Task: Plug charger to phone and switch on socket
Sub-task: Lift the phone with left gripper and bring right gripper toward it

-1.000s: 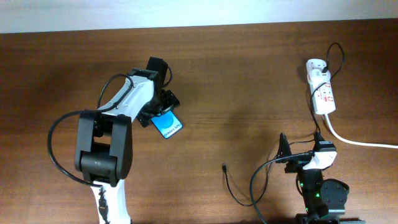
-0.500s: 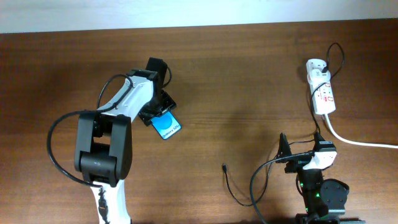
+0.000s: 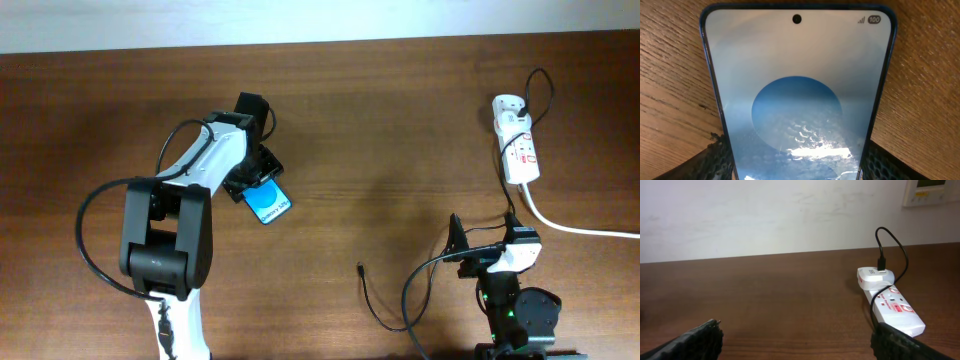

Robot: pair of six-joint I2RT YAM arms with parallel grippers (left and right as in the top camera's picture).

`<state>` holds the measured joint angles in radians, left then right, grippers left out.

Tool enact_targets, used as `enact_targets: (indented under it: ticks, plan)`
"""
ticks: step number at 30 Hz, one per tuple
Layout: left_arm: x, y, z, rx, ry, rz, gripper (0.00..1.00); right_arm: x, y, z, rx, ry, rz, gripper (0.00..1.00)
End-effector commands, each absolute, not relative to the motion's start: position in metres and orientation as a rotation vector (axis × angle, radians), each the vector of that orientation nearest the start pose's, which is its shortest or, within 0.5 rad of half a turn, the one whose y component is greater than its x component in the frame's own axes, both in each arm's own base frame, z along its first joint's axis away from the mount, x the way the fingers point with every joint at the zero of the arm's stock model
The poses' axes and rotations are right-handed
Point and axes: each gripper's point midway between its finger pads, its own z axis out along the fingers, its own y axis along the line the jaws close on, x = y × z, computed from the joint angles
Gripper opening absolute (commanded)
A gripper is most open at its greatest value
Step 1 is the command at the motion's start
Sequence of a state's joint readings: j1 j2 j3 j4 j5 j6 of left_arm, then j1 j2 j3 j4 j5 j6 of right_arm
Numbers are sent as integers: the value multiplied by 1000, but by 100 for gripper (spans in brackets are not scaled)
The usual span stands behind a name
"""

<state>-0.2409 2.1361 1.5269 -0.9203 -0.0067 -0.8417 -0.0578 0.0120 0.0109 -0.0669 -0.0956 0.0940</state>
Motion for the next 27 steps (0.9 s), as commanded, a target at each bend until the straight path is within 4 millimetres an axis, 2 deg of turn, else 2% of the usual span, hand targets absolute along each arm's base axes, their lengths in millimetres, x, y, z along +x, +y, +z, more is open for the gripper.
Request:
enact_targets:
  ticks: [1,5,9,13,14,16,17,19,21,25,27]
  plan:
    - [387,-108,-14,-892,3040,-110,44,246,4,157,43,1643,106,99]
    - [394,-122,7,-885,3062,-209,43,246,4,157,43,1643,106,98]
    - [404,-137,41,-800,3089,-329,43,246,4,157,43,1643,106,98]
    - [408,-140,71,-731,3101,-352,44,246,7,158,32,1642,128,98]
    - [408,-143,79,-707,3109,-379,45,244,22,160,57,1640,288,98]
    - [407,-153,93,-683,3122,-475,45,235,59,164,225,1657,777,98]
    - [407,-164,101,-677,3127,-578,45,230,69,165,337,1666,974,98]
    - [406,-173,107,-671,3128,-670,45,236,56,168,430,1625,944,98]
    - [405,-177,109,-671,3132,-710,45,240,44,184,484,1535,928,98]
    - [403,-185,113,-668,3136,-793,44,240,56,193,539,1577,1067,98]
    - [403,-188,115,-665,3134,-828,44,246,64,208,552,1643,1114,98]
